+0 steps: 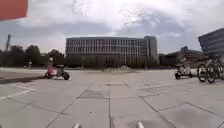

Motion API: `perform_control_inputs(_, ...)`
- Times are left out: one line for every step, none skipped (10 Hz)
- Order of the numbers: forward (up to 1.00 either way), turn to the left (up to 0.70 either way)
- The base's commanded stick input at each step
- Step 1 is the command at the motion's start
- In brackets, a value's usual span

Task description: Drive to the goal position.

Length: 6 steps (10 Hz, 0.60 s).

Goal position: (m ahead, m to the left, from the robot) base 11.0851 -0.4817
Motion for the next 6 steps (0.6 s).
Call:
perform_control_inputs(0.00,0.00)
perform_control_inputs(0.05,0.00)
perform_control_inputs(0.15,0.00)
perform_control_inputs(0.26,0.00)
perform_control_inputs(0.36,0.00)
perform_control_inputs(0.47,0.00)
